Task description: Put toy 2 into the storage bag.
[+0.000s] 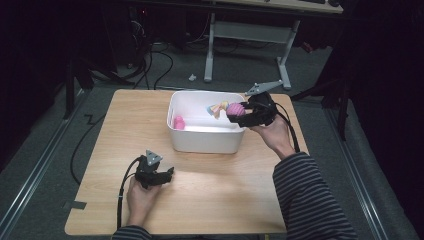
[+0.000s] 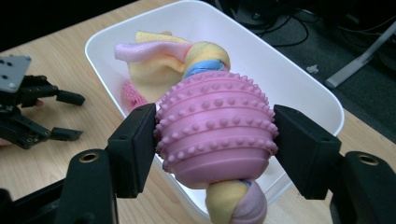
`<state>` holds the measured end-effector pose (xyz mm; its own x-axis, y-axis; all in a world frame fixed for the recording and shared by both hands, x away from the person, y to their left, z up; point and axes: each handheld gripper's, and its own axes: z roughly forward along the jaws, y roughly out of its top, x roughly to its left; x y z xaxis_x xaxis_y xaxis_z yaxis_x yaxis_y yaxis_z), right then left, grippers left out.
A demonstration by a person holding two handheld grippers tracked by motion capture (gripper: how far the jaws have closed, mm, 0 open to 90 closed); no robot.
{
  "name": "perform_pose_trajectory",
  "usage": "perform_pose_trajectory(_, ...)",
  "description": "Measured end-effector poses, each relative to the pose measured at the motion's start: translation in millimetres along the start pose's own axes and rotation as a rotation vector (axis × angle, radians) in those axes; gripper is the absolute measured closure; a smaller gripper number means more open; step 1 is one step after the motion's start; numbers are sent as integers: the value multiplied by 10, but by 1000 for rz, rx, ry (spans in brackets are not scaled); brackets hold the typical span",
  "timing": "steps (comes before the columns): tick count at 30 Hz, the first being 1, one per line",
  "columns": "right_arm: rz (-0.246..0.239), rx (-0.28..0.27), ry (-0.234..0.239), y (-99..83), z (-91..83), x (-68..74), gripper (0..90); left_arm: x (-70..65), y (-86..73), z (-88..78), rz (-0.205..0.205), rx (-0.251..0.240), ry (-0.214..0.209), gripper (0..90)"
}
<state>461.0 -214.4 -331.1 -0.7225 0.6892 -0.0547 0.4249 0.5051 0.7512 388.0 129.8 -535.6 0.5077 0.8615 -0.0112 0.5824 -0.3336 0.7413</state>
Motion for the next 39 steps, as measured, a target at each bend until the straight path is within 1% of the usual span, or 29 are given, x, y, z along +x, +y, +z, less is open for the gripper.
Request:
perform_pose_trajectory(2,-17,17,-15,21,58,6,338,0,0,0,0,0,-1,276)
perform_pose_trajectory(3,-18,20,-15,34,88,6,338,1,0,0,0,0,-1,276)
perform_pose_trajectory(9,-25,48,7,101,255,22,338,0,0,1,-1,-1,0,277)
perform_pose_trajectory(11,-38,51,14,114,303,25,337,0,0,1,-2,-2,0,277)
perform_pose_trajectory(13,-36,67,13,113,347,40,337,0,0,0,-1,-1,0,276)
perform_pose_trajectory(15,-43,76,22,102,396,32,337,5,0,-1,-6,-2,-4,276)
perform_pose_trajectory(18,-34,91,30,84,457,21,337,6,-1,-1,-7,-3,-6,277)
perform_pose_trajectory(20,-29,100,34,79,482,18,337,5,0,-1,-4,-2,-4,276)
perform_pose_trajectory(23,-25,110,55,76,515,30,336,4,0,-1,-4,-2,-3,276)
perform_pose_trajectory(25,-33,122,64,69,541,44,336,2,0,0,-4,-2,-2,276)
perform_pose_trajectory(28,-24,133,84,41,581,58,335,1,0,0,-4,-2,-1,276)
perform_pose_trajectory(31,-26,145,98,0,624,53,336,-1,0,1,-2,-2,0,276)
perform_pose_trajectory(33,-13,150,108,-25,633,54,335,-1,0,1,-2,-2,0,276)
perform_pose_trajectory(36,-5,153,124,-38,637,56,335,-2,0,1,-2,-2,0,276)
perform_pose_trajectory(39,-4,145,133,-47,637,45,333,-2,0,1,-2,-2,0,276)
